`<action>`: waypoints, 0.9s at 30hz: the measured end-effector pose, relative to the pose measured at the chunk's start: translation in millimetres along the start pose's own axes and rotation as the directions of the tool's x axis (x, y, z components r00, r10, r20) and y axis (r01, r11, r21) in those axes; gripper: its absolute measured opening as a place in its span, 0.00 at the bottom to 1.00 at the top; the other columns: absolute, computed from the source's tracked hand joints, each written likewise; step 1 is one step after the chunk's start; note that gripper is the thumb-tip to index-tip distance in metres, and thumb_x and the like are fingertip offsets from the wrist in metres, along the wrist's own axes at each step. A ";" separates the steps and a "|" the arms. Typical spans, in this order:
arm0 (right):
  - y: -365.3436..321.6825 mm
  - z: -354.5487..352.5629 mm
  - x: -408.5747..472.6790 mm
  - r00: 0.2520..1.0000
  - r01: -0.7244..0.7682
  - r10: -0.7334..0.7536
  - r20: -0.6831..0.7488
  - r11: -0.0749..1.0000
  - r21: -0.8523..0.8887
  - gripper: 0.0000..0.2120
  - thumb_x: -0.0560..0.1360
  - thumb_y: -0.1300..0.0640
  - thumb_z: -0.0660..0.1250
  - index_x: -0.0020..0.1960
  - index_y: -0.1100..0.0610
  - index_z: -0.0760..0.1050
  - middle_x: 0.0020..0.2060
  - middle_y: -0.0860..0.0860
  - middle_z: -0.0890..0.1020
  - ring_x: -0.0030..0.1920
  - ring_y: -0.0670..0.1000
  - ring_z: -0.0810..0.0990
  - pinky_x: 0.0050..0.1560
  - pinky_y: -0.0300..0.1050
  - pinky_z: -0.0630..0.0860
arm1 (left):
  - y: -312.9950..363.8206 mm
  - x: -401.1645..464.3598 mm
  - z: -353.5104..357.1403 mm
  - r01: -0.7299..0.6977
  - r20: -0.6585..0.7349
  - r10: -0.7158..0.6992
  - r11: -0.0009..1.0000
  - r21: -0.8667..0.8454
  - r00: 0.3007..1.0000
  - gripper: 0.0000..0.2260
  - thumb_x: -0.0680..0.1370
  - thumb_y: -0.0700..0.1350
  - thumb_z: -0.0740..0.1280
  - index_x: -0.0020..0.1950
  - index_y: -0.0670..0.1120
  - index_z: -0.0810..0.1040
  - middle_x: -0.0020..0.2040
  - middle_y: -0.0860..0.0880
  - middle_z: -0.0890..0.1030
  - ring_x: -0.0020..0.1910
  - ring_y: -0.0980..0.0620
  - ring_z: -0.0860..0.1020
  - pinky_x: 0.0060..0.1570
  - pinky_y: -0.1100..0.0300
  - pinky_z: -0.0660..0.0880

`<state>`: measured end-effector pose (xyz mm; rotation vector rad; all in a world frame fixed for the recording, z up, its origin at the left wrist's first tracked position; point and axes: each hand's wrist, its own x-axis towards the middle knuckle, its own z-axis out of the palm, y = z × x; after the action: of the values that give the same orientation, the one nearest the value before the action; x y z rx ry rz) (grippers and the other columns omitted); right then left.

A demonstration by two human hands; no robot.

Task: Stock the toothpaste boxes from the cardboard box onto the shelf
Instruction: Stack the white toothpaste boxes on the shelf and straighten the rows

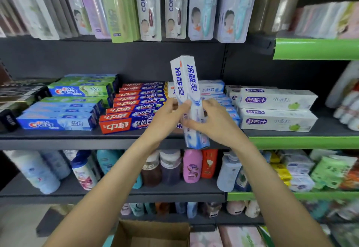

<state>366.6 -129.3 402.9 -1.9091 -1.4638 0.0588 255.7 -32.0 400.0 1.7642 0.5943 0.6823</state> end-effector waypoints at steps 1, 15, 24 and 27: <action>0.3 -5.5 3.4 1.000 0.020 -0.019 0.014 1.000 -0.009 0.26 0.71 0.47 0.70 0.67 0.50 0.69 0.52 0.51 0.76 0.52 0.50 0.73 0.50 0.45 0.70 | -0.7 0.9 -1.1 -0.006 0.000 0.006 0.999 -0.047 1.000 0.07 0.78 0.53 0.63 0.50 0.51 0.73 0.51 0.51 0.79 0.47 0.54 0.80 0.49 0.53 0.79; 56.4 -16.0 106.8 0.996 0.071 -0.031 0.080 0.823 -0.564 0.26 0.73 0.70 0.61 0.66 0.50 0.65 0.60 0.53 0.74 0.56 0.57 0.72 0.43 0.49 0.71 | -76.9 30.6 -86.2 -0.248 0.015 0.473 0.433 0.867 0.881 0.16 0.75 0.48 0.68 0.63 0.48 0.76 0.58 0.47 0.79 0.59 0.45 0.74 0.58 0.50 0.70; 67.0 14.6 109.7 0.989 -0.090 -0.025 -0.144 0.670 -0.737 0.20 0.76 0.63 0.60 0.68 0.55 0.70 0.64 0.57 0.69 0.61 0.60 0.68 0.59 0.53 0.65 | -87.2 35.3 -93.8 -0.243 0.041 0.463 0.387 0.890 0.885 0.13 0.76 0.47 0.66 0.60 0.48 0.78 0.58 0.47 0.80 0.58 0.45 0.75 0.57 0.50 0.71; 56.9 20.7 79.6 0.953 -0.020 -0.166 -0.253 0.800 -0.600 0.17 0.76 0.59 0.62 0.64 0.56 0.73 0.58 0.56 0.76 0.58 0.60 0.71 0.57 0.53 0.67 | -70.6 29.8 -75.4 -0.363 0.016 0.599 0.465 0.807 0.801 0.14 0.75 0.50 0.61 0.57 0.47 0.78 0.57 0.48 0.79 0.57 0.46 0.74 0.58 0.52 0.70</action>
<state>432.6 -56.1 385.6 -2.2147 -1.4478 -0.7879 219.7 58.5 354.6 2.7765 0.6155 1.2130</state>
